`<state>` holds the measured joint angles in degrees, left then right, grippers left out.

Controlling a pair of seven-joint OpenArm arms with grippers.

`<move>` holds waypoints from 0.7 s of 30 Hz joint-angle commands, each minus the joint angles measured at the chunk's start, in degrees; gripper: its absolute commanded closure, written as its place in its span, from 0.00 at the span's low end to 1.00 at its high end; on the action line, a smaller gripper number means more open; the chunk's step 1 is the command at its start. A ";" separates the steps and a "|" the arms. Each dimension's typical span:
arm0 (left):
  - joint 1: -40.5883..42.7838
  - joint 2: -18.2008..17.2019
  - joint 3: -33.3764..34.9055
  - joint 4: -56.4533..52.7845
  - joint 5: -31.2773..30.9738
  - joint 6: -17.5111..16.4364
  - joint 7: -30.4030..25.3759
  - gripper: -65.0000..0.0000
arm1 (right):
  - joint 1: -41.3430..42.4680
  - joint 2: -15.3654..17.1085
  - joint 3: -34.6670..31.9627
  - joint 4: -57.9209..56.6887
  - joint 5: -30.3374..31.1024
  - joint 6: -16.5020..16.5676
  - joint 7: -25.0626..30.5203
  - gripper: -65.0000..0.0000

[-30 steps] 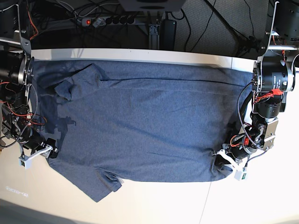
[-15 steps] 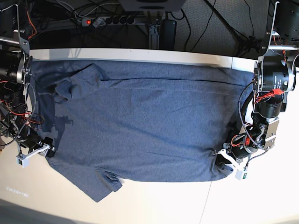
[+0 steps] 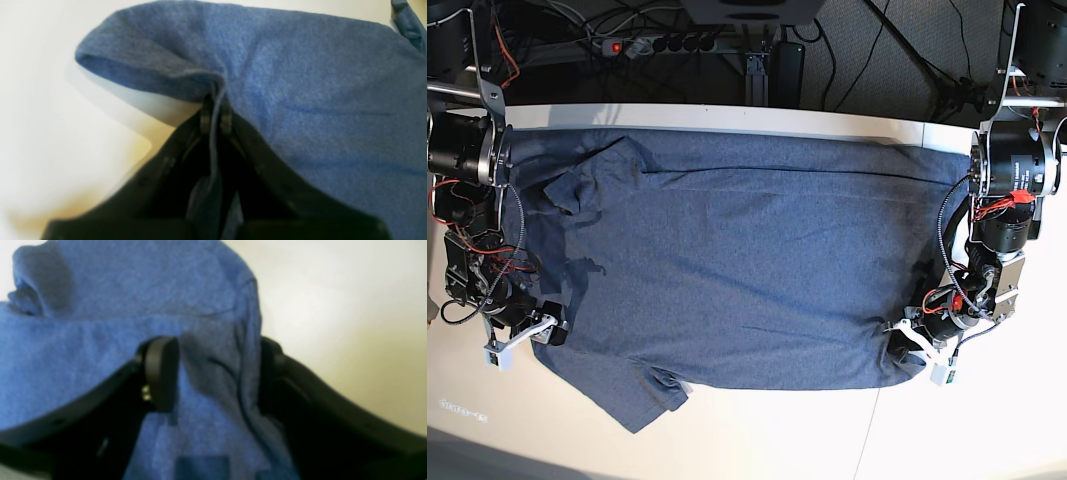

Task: Fold the T-shirt properly
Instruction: 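Grasp the hem corner with the right gripper, holding with the left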

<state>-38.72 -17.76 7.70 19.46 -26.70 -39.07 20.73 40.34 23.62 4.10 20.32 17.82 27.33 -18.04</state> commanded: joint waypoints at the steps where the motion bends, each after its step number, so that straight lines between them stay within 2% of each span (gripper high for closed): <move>1: -0.52 -0.50 0.22 -0.02 1.90 -0.93 3.08 1.00 | 0.74 0.33 -0.04 0.13 -1.29 1.88 -2.49 0.46; 10: -0.50 -0.50 0.22 -0.02 1.95 -0.93 3.15 1.00 | 0.76 0.35 -0.07 0.13 -1.46 3.10 -1.42 0.46; 21: -0.50 -0.50 0.22 -0.02 2.12 -0.93 3.56 1.00 | 0.76 0.00 -0.11 0.13 -2.40 3.13 -0.72 0.46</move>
<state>-38.72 -17.80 7.70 19.46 -26.70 -39.09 20.97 40.34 23.44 4.10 20.40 16.58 27.59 -16.91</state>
